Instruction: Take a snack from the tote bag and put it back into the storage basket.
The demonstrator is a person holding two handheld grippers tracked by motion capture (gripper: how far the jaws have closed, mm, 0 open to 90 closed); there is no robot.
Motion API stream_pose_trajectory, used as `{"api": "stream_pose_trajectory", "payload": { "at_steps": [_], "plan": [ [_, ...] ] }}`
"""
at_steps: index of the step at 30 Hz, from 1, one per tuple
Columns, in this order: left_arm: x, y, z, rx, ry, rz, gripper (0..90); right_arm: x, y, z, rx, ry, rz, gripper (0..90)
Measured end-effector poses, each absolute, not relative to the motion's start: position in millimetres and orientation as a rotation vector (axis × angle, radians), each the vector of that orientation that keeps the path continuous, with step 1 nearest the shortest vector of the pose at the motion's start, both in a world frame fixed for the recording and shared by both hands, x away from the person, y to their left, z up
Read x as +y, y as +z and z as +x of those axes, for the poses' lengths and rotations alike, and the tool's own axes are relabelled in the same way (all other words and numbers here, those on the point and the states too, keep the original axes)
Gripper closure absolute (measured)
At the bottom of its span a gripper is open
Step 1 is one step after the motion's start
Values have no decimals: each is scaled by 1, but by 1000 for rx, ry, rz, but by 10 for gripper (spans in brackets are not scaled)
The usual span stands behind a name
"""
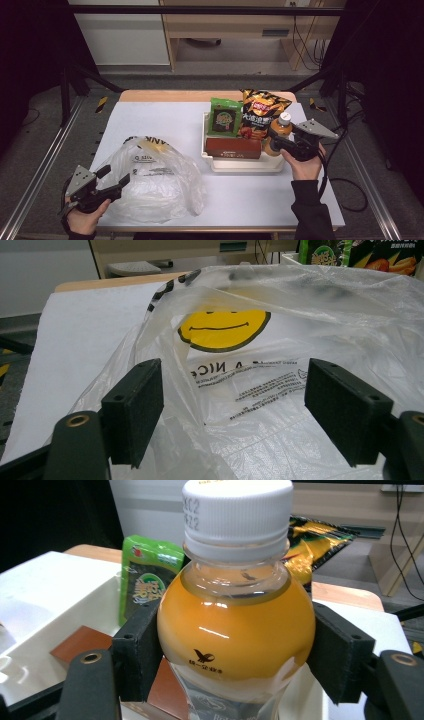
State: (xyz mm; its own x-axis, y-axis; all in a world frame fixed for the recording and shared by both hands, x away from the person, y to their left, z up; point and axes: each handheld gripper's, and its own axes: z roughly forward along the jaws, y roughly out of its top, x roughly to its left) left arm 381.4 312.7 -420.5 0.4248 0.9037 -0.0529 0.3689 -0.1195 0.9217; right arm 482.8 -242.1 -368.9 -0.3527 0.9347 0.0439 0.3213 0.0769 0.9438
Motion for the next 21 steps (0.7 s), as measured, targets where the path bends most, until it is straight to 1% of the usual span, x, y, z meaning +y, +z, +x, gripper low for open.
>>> {"api": "stream_pose_trajectory", "payload": {
  "at_steps": [21],
  "plan": [
    [312,-421,382,1119,678,1695,233,-251,-404,494,1808,1194,1319,303]
  ]
}}
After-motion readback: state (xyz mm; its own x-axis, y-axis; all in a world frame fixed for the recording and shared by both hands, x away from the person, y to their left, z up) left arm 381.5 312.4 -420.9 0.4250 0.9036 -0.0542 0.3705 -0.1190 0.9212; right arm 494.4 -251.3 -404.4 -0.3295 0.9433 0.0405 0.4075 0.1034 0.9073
